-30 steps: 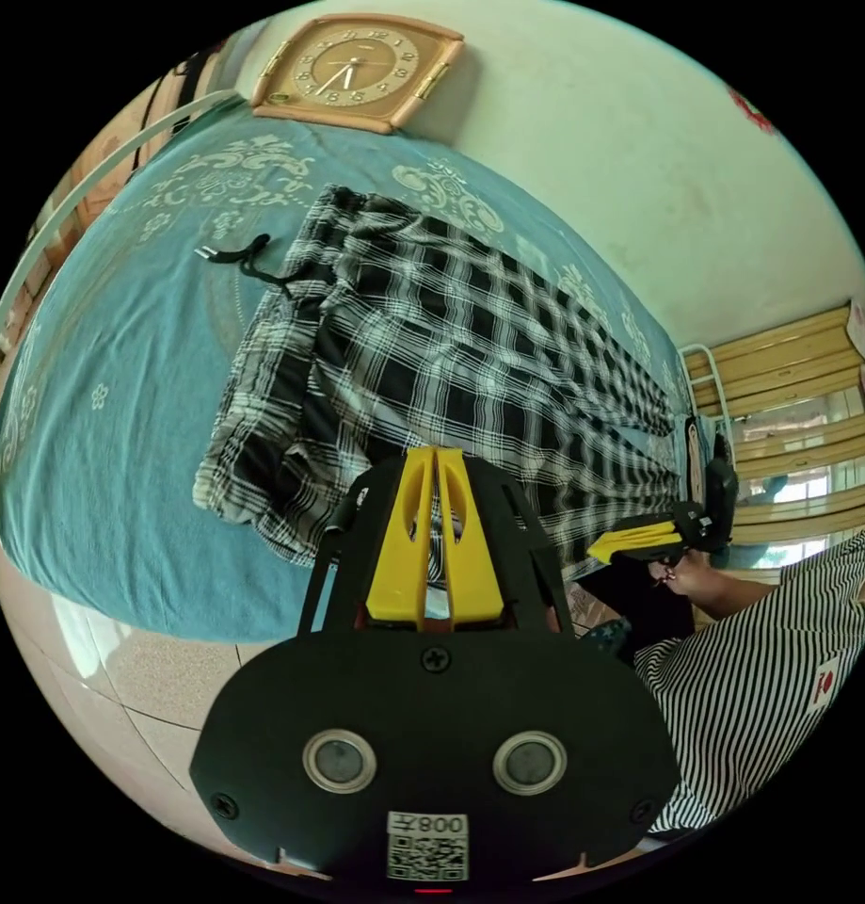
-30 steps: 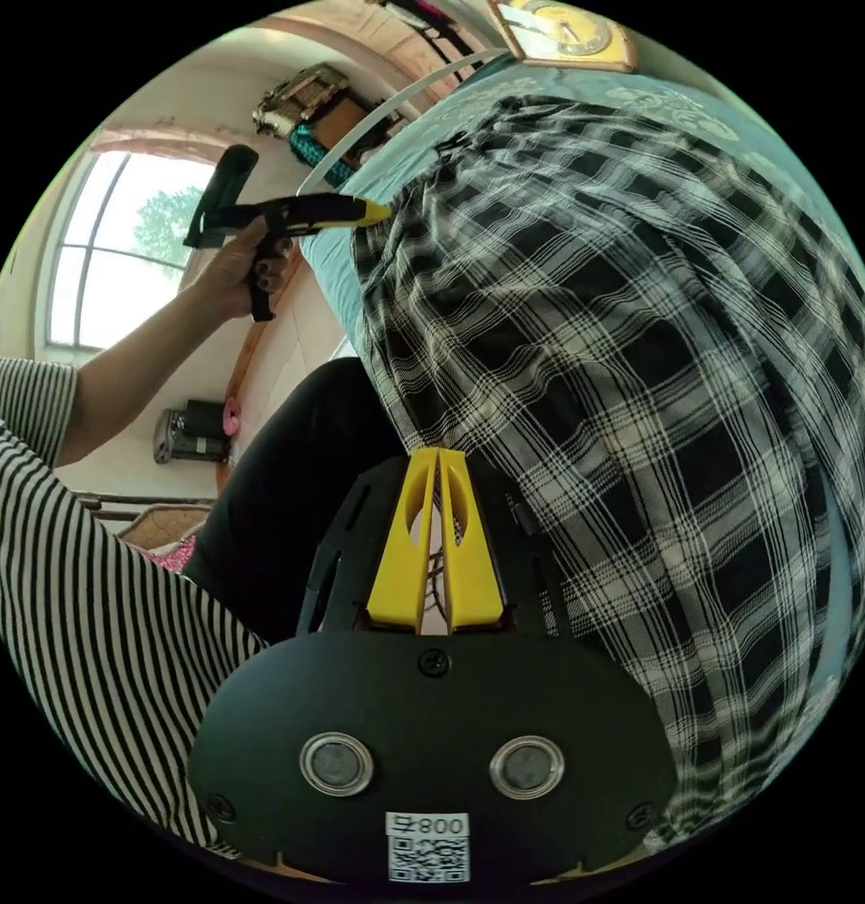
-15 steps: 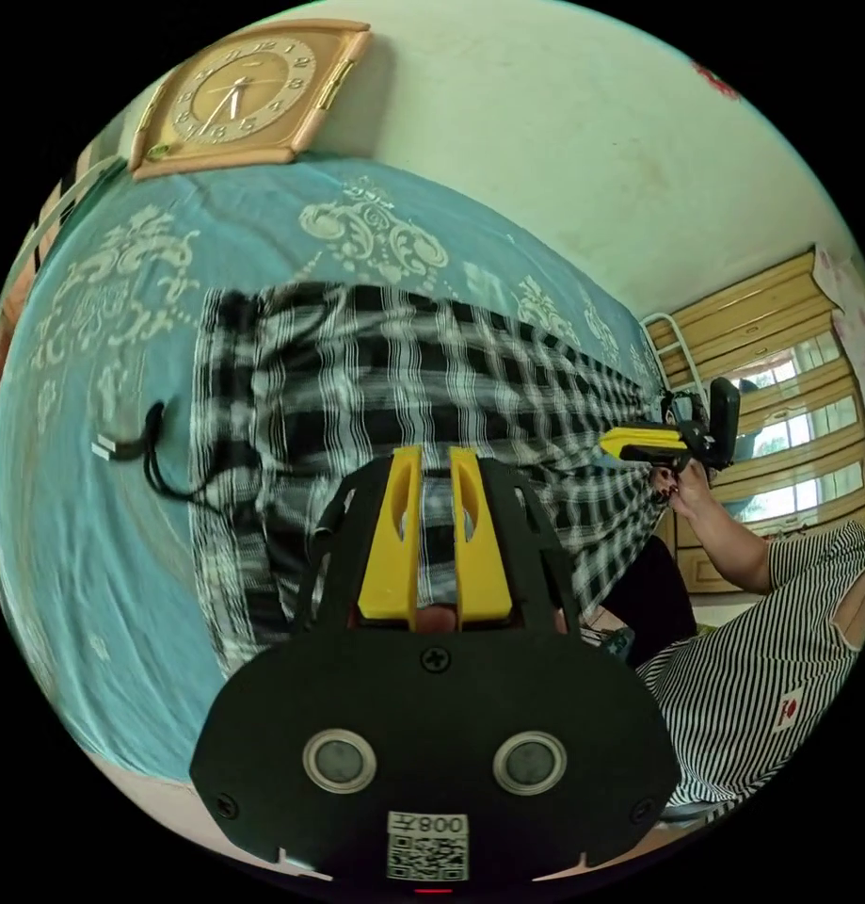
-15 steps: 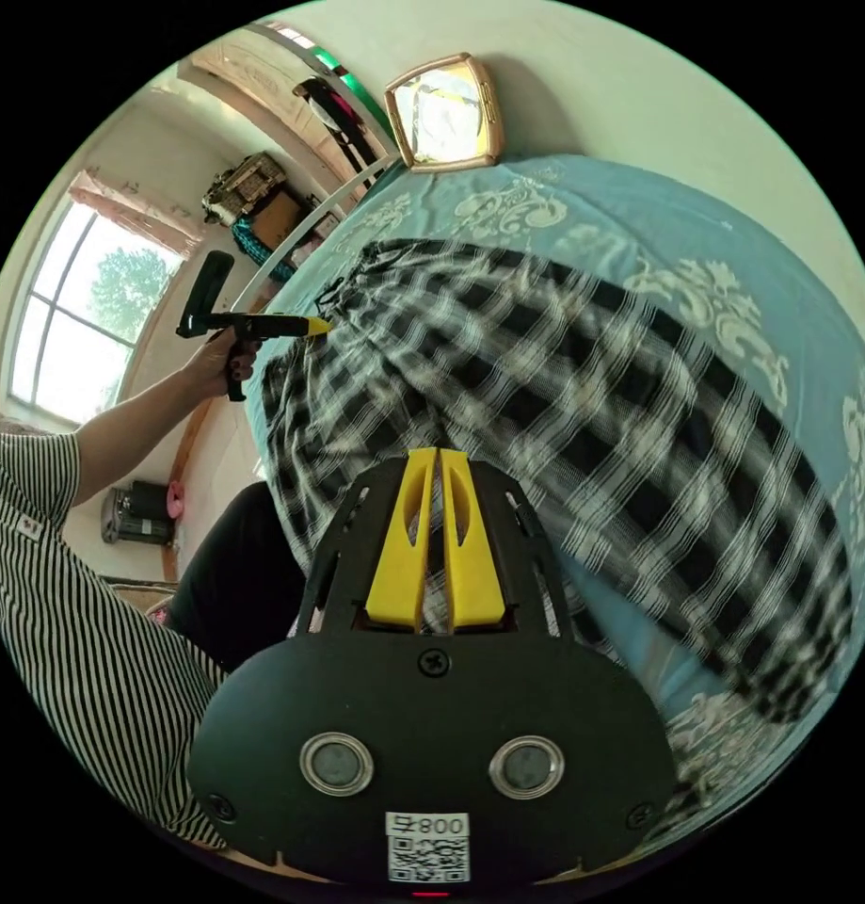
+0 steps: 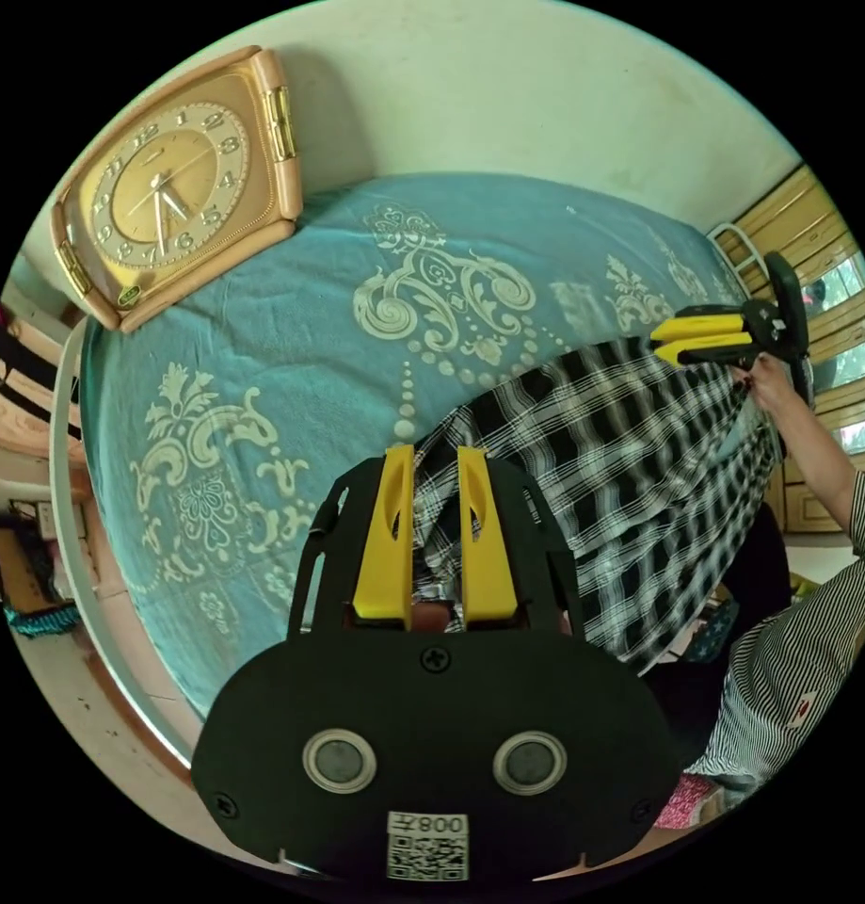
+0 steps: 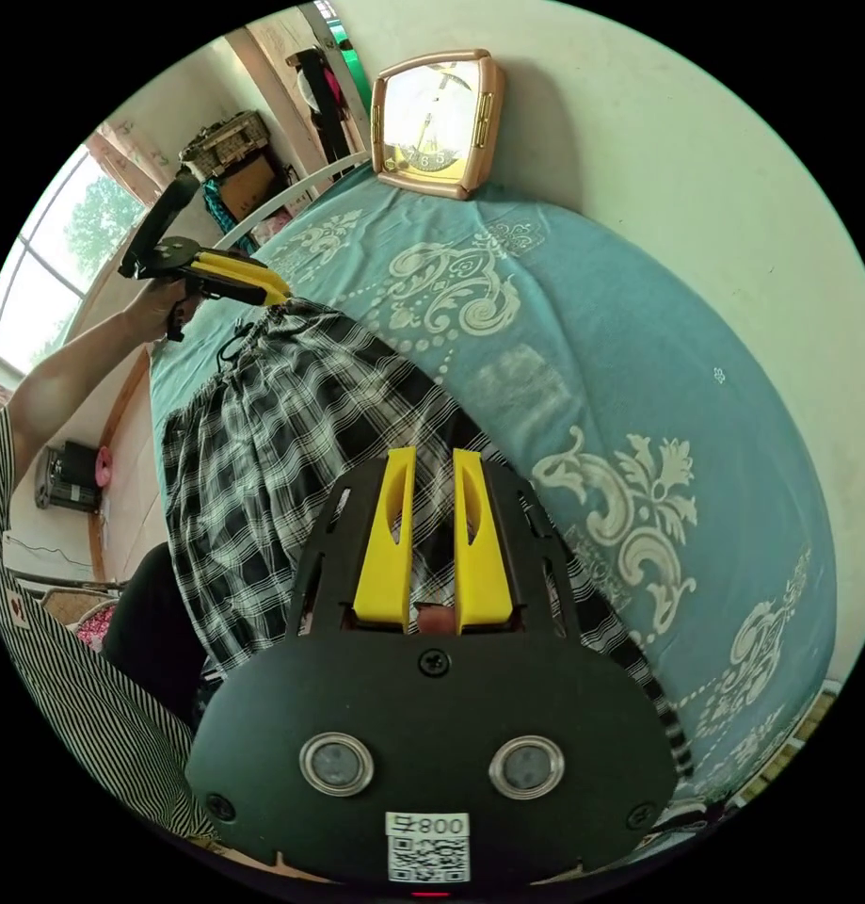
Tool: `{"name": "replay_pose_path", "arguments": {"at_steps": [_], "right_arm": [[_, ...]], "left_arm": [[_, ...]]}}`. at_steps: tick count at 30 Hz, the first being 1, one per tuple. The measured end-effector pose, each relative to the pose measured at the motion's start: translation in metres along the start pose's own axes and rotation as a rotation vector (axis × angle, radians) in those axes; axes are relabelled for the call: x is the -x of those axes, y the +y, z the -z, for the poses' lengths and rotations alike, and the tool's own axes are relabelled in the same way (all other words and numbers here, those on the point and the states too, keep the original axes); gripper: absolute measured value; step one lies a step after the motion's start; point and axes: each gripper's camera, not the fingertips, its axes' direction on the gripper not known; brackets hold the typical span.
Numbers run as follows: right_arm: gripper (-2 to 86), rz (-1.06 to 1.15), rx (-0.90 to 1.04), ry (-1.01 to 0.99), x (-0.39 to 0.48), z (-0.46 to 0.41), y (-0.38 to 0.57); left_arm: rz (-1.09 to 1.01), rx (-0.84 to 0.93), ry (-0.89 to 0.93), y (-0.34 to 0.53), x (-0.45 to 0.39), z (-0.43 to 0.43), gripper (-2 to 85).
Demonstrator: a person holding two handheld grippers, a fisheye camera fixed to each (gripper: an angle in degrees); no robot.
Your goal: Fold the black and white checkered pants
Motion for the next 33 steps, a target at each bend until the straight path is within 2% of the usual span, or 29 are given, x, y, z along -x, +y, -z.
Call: {"name": "replay_pose_path", "arguments": {"at_steps": [9, 13, 26, 33], "right_arm": [[7.9, 0.045, 0.146, 0.031, 0.005, -0.03, -0.056], [7.7, 0.074, 0.223, 0.032, 0.016, -0.053, -0.07], [7.5, 0.128, 0.237, 0.07, 0.046, -0.078, -0.106], [6.9, 0.112, 0.255, 0.081, 0.05, -0.095, -0.111]], "left_arm": [[-0.067, 0.235, -0.08, -0.047, -0.003, -0.098, 7.9], [-0.081, 0.233, -0.086, -0.057, -0.006, -0.119, 7.6], [-0.092, 0.228, -0.086, -0.075, -0.014, -0.154, 6.4], [-0.09, 0.208, -0.078, -0.078, -0.023, -0.156, 2.2]]}}
